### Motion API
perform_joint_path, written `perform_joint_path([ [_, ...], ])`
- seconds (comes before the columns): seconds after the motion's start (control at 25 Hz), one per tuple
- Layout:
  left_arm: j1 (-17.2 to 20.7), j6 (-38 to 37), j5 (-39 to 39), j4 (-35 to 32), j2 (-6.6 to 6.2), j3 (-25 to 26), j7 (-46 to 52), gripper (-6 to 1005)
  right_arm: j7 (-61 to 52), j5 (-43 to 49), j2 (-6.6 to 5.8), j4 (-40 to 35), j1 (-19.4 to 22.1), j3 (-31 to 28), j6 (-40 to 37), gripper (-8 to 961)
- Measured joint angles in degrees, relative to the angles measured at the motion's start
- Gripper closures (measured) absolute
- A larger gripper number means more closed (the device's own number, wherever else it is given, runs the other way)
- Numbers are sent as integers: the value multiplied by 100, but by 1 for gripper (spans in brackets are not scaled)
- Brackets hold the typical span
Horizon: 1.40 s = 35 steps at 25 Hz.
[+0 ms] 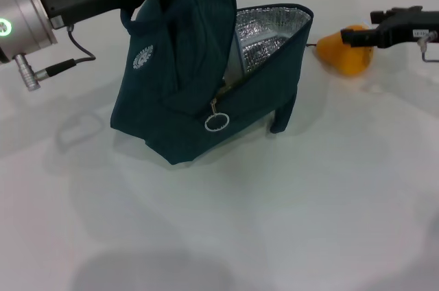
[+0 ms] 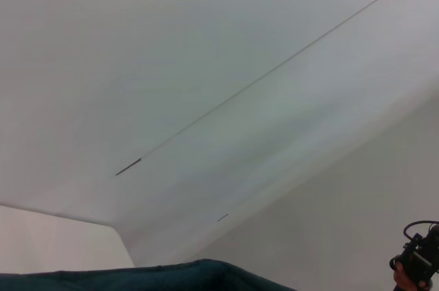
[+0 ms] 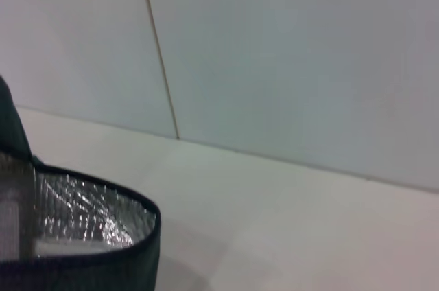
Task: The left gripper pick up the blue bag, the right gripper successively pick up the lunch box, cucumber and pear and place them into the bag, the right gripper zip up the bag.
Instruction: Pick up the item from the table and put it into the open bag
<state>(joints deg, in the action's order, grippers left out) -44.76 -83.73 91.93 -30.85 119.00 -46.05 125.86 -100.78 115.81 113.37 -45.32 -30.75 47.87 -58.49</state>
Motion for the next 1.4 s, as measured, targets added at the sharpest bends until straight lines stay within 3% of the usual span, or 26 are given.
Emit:
perform_joint_path([
  [0.16,7,4,0,0,0,0,-6,947,-18,15,17,-99,8,20,-32,119],
  [0.4,11,7,0,0,0,0,-9,947,-21,21,-13,9,-12,38,16,285],
  [0.6,11,6,0,0,0,0,-9,947,-24,45,-23,44,-25,54,9,353],
  [0.84,9,2,-4,0,6,0,-9,947,-79,176,-34,21,-26,48,-54,192],
  [1.4,-7,7,-8,0,-2,0,-9,947,-124,321,4,14,-32,32,15,195],
])
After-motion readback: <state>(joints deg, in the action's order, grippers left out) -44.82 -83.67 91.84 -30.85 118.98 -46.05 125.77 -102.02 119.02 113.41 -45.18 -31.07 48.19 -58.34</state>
